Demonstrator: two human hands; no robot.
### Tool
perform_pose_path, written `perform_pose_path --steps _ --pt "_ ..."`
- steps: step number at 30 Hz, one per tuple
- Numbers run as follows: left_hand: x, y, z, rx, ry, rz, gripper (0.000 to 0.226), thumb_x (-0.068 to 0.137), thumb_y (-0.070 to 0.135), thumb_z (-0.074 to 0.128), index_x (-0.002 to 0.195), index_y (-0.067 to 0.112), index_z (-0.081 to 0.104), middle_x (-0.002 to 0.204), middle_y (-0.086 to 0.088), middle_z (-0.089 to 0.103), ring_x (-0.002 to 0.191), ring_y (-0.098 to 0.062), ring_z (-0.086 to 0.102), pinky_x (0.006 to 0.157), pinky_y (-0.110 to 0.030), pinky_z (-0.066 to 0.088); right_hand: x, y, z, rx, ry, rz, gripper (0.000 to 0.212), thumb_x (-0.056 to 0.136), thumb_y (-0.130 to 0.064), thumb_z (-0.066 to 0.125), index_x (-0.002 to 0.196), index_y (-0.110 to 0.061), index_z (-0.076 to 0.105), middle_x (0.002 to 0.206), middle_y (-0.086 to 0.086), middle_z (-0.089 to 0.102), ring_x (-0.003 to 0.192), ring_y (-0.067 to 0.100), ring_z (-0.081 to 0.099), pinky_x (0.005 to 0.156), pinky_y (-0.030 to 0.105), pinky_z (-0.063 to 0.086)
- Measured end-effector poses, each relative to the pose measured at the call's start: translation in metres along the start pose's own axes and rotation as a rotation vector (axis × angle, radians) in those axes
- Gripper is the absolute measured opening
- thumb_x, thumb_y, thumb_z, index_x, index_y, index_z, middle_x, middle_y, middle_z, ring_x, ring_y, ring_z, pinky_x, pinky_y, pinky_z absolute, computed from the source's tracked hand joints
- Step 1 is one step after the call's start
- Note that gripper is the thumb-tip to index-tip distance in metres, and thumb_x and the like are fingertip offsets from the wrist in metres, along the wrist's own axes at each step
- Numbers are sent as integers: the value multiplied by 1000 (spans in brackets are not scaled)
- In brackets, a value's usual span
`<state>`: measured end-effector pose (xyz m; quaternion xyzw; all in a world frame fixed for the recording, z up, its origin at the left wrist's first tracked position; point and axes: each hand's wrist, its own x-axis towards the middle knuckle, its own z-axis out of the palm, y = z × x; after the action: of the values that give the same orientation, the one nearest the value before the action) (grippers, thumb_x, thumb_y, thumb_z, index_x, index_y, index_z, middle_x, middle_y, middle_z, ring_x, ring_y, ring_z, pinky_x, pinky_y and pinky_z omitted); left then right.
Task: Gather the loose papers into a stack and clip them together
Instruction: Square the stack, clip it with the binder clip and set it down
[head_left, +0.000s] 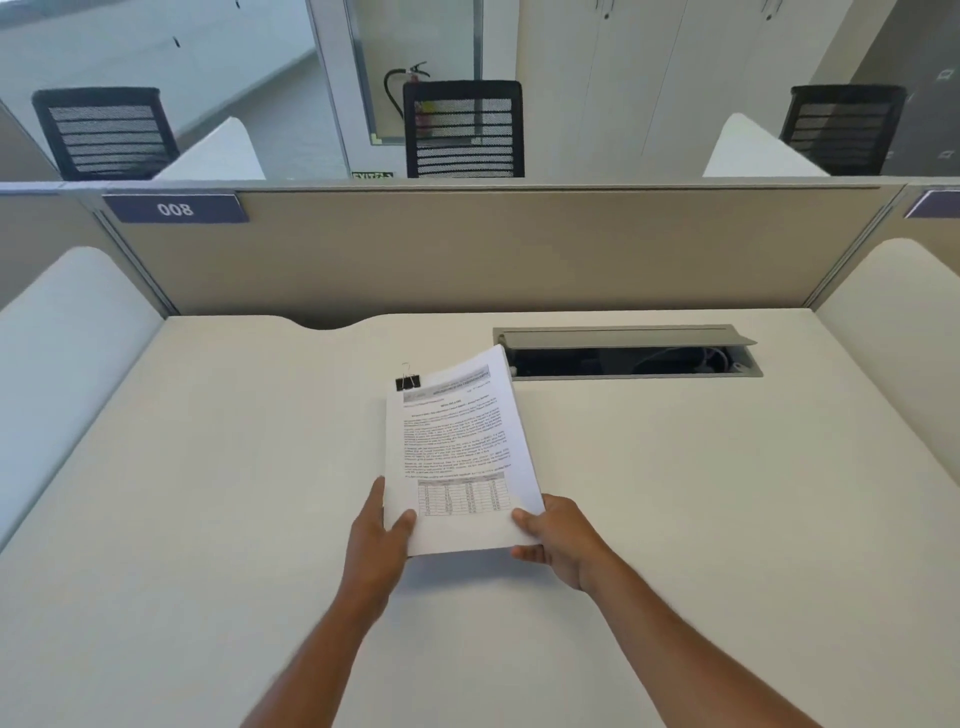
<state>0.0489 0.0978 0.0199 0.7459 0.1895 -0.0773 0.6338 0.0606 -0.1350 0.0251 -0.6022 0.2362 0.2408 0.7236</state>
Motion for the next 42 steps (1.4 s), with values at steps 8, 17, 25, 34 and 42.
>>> perform_pose_path --steps 8,17,25,34,42 --pt "87 13 -19 69 34 10 59 85 23 58 143 28 49 135 7 66 121 -20 64 102 -53 52 57 -42 30 52 -2 7 27 98 -4 57 123 -8 65 116 4 73 98 22 69 60 27 61" --pt "158 41 -10 -22 91 -106 57 94 5 62 148 12 46 131 -6 66 117 -30 65 95 -49 56 119 -61 51 167 106 26 28 98 -2 57 126 -1 62 117 8 71 88 24 71 63 29 63" --pt "155 32 -14 257 17 49 53 84 1 66 133 20 59 135 -1 59 124 -23 57 104 -35 45 131 -56 59 -252 368 -100 15 89 -11 57 104 -12 60 101 0 69 64 20 72 71 34 62" --pt "148 12 -10 663 14 271 68 84 -9 59 149 0 40 152 -18 36 142 -35 34 115 -31 26 134 -52 58 -653 368 -253 35 84 -4 53 117 -13 58 107 6 71 98 29 68 86 37 58" --pt "165 18 -14 778 30 341 60 89 -9 57 147 -2 43 156 -21 36 144 -36 33 112 -25 22 142 -64 48 -981 352 -288 37 95 -24 61 127 -7 53 118 11 68 110 32 64 88 35 51"
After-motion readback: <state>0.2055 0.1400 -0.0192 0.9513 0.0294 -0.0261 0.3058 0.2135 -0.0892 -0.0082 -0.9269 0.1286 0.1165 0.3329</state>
